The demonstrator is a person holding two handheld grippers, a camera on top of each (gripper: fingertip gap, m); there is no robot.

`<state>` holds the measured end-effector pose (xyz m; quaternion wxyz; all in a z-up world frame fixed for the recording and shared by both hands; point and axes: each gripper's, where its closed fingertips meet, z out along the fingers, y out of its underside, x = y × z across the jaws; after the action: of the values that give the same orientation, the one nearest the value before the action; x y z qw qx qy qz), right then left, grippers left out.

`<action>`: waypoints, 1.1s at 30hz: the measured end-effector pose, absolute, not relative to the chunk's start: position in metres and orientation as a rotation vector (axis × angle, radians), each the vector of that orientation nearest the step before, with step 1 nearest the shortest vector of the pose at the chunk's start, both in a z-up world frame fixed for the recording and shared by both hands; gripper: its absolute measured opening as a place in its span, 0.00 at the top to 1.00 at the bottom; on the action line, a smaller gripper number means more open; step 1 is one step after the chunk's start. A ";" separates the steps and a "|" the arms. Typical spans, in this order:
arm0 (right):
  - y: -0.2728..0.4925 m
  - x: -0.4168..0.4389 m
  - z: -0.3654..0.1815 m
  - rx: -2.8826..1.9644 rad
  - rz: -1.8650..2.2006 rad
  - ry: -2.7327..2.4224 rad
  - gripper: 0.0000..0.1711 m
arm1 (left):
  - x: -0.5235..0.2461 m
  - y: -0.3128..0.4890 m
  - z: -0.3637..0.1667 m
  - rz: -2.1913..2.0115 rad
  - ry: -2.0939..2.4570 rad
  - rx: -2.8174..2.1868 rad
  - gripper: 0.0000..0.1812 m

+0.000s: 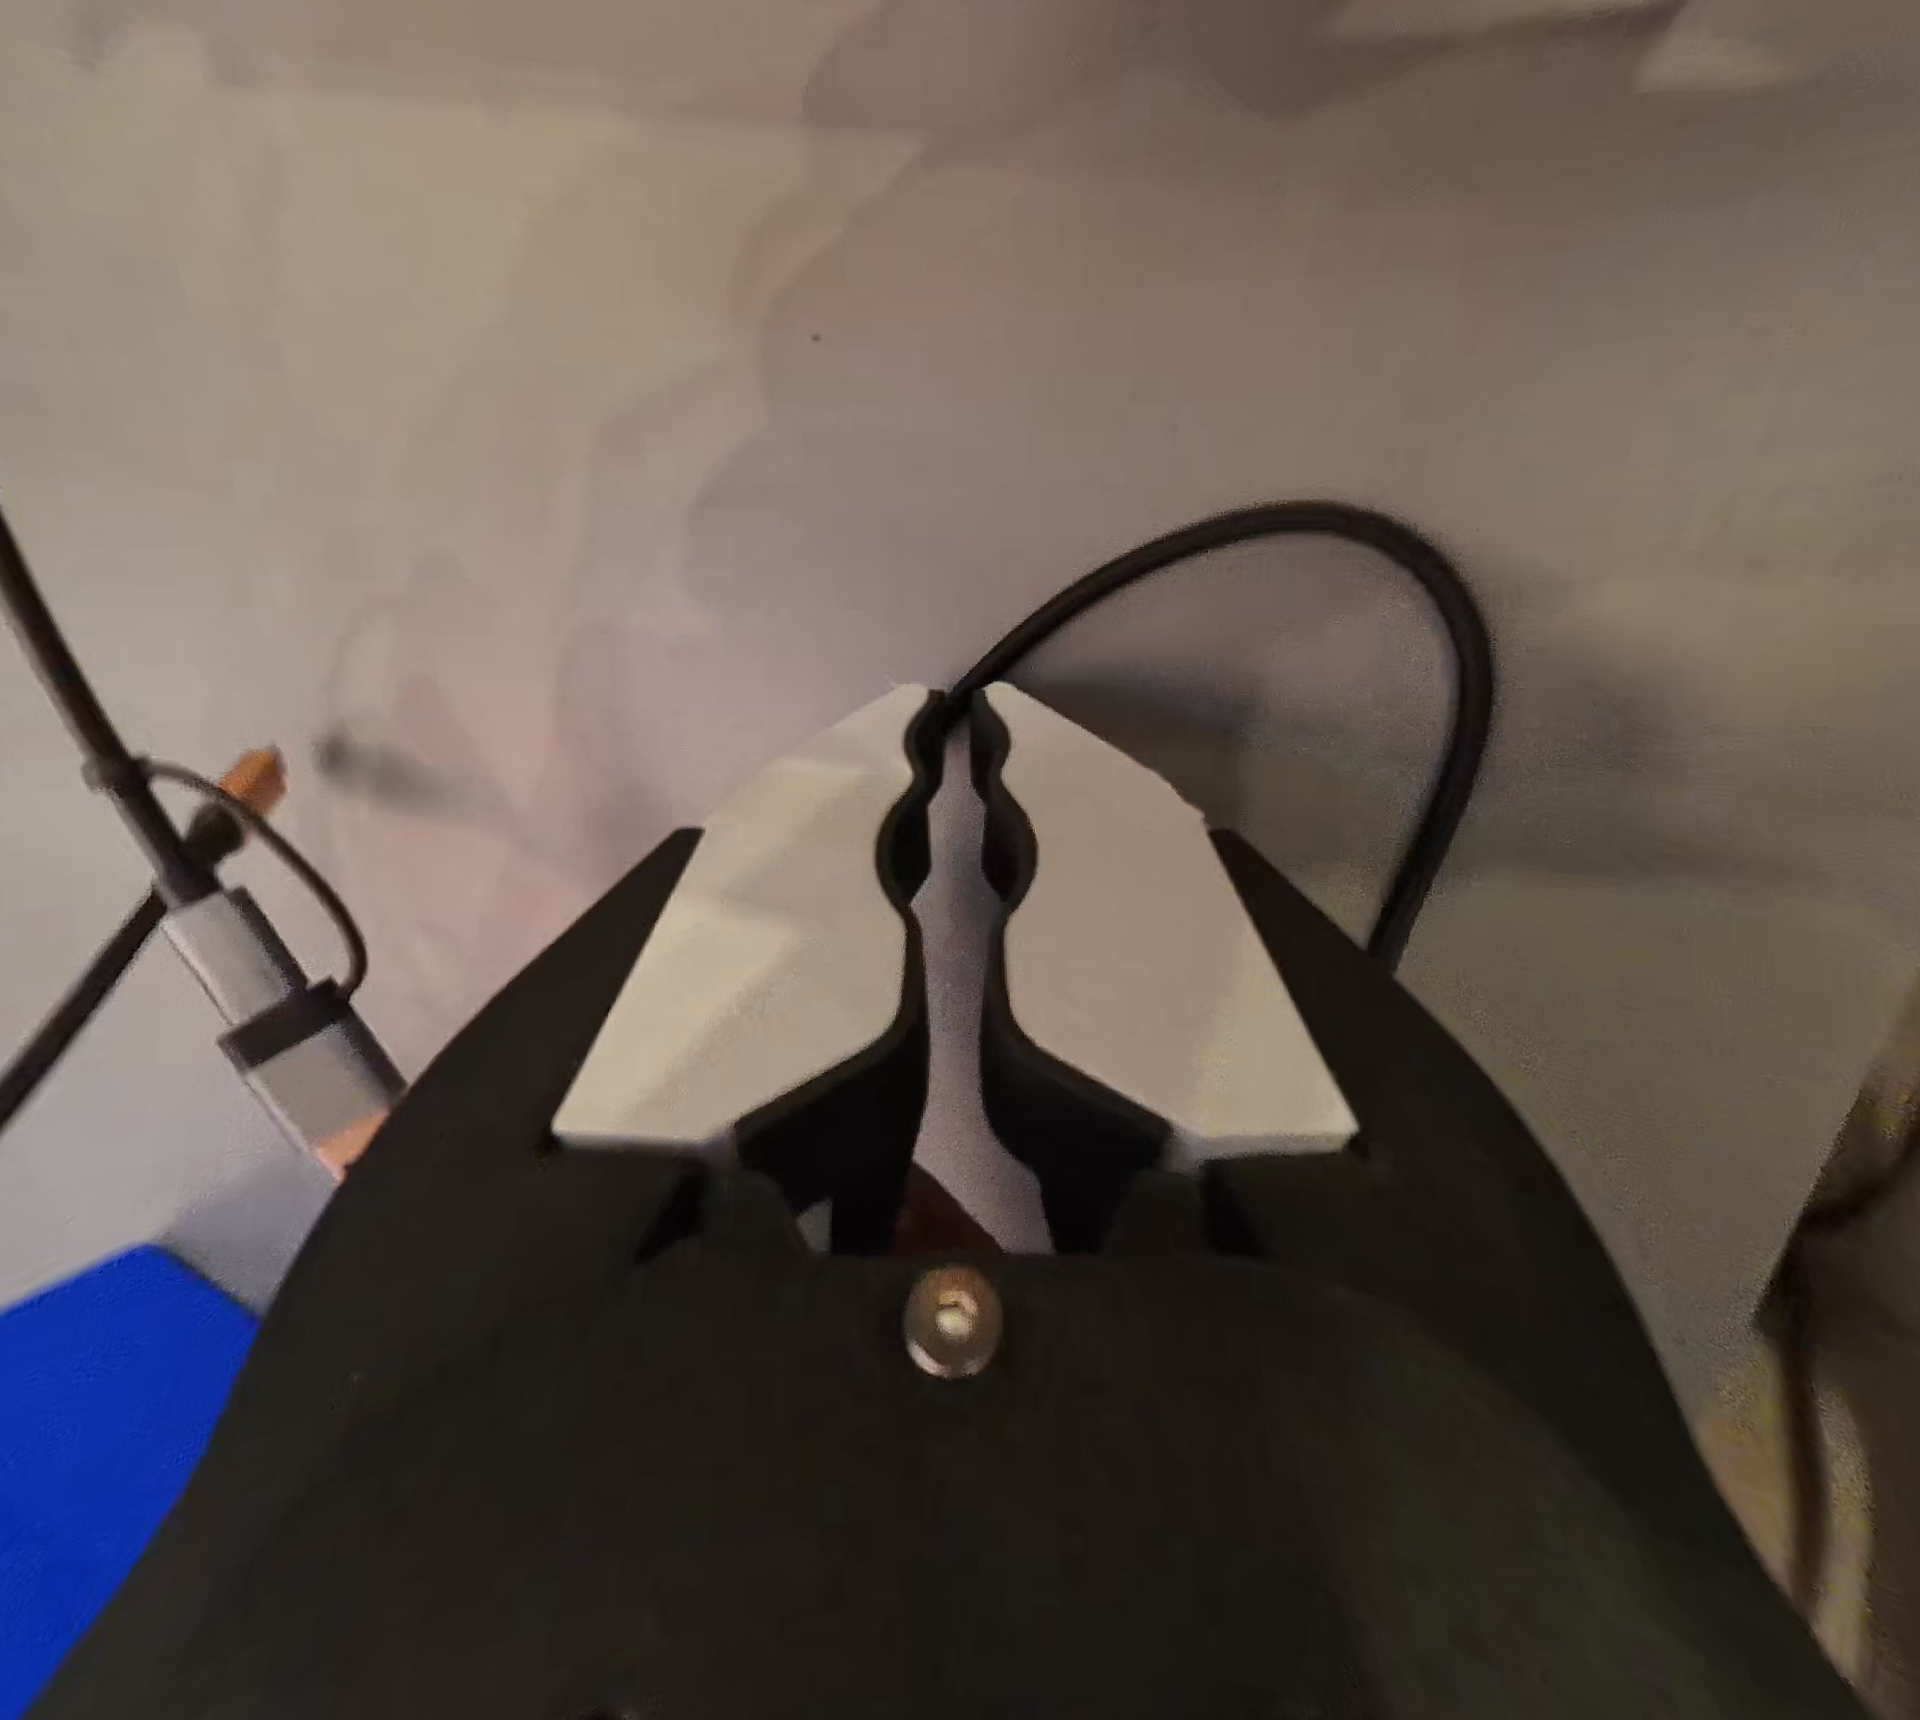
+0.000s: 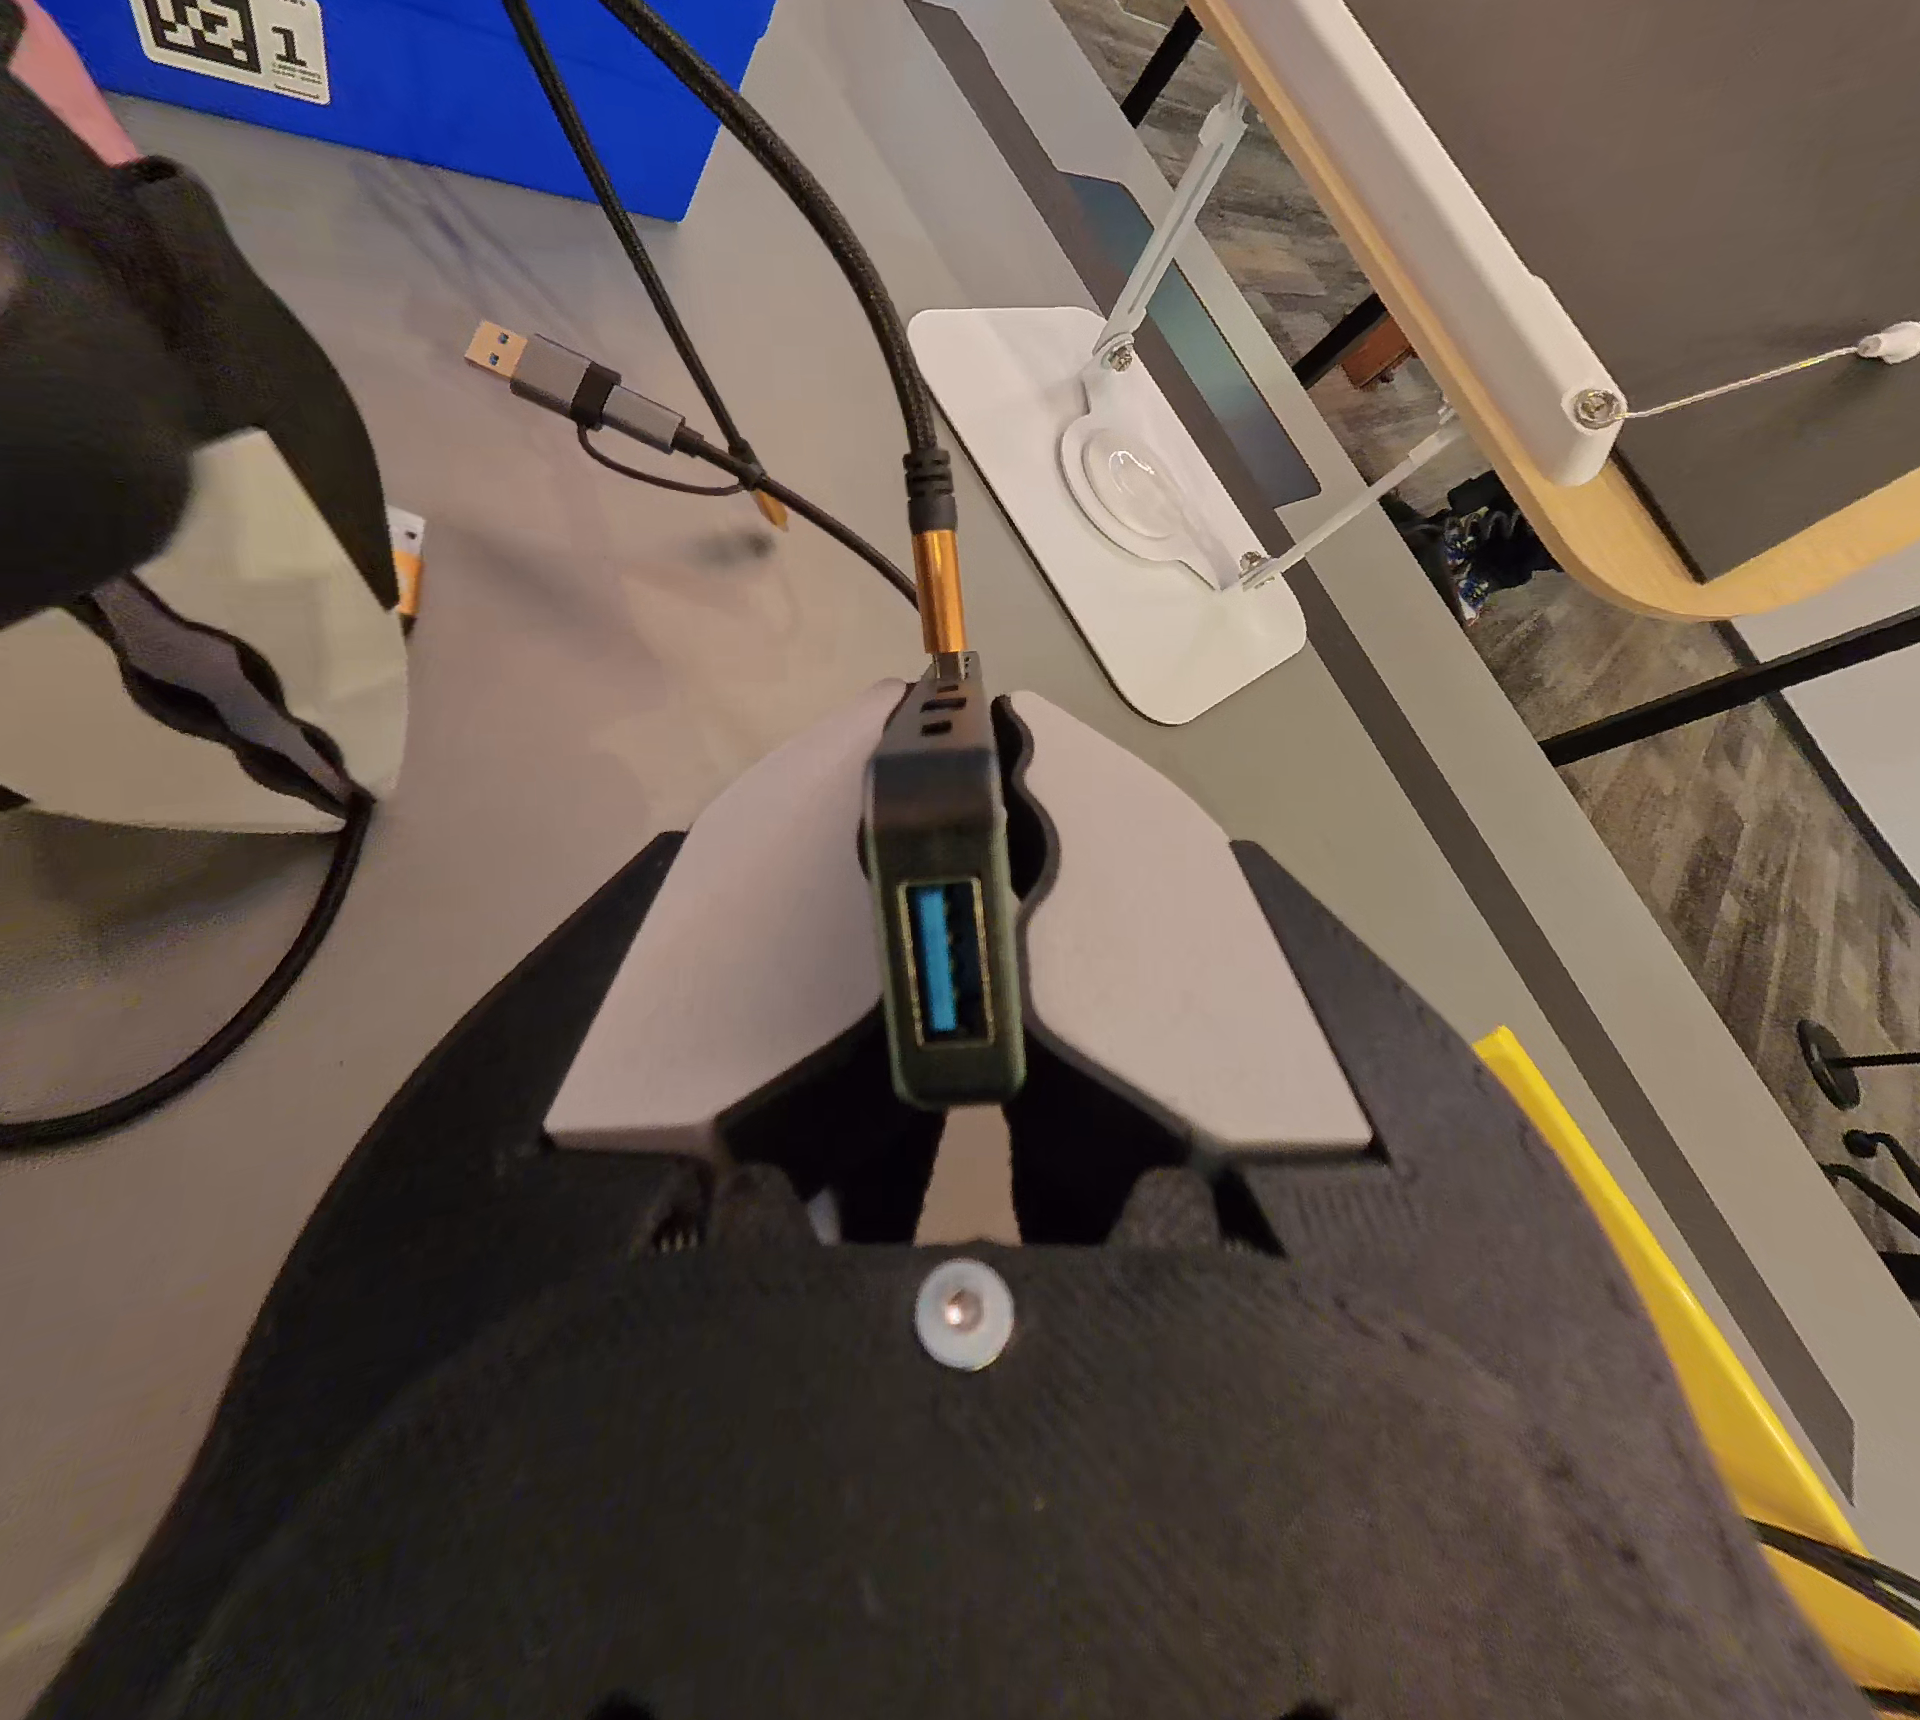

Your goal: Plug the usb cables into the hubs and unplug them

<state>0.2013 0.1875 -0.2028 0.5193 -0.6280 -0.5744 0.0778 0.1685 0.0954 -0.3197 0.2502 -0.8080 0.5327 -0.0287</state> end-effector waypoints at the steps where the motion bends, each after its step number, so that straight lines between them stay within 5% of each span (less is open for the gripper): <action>1: 0.188 0.202 -0.202 -1.507 0.190 -1.373 0.93 | 0.167 0.093 -0.320 -0.063 1.529 -2.163 0.98; 7: 0.188 0.202 -0.201 -1.507 0.190 -1.371 0.93 | 0.148 0.084 -0.316 0.092 1.873 -1.949 1.00; 11: 0.188 0.202 -0.200 -1.509 0.194 -1.364 0.93 | 0.130 0.083 -0.302 -0.010 1.445 -2.314 0.79; 19: 0.187 0.201 -0.198 -1.503 0.198 -1.361 0.93 | 0.128 0.081 -0.320 -0.313 0.693 -2.575 0.60; 33: 0.190 0.205 -0.191 -1.506 0.211 -1.319 0.93 | 0.173 0.141 -0.321 -0.298 0.813 -2.488 0.65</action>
<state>0.2052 0.1903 -0.1906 0.5347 -0.6321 -0.5538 0.0886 0.1727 0.1407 -0.3212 0.2511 -0.9142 0.2988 -0.1094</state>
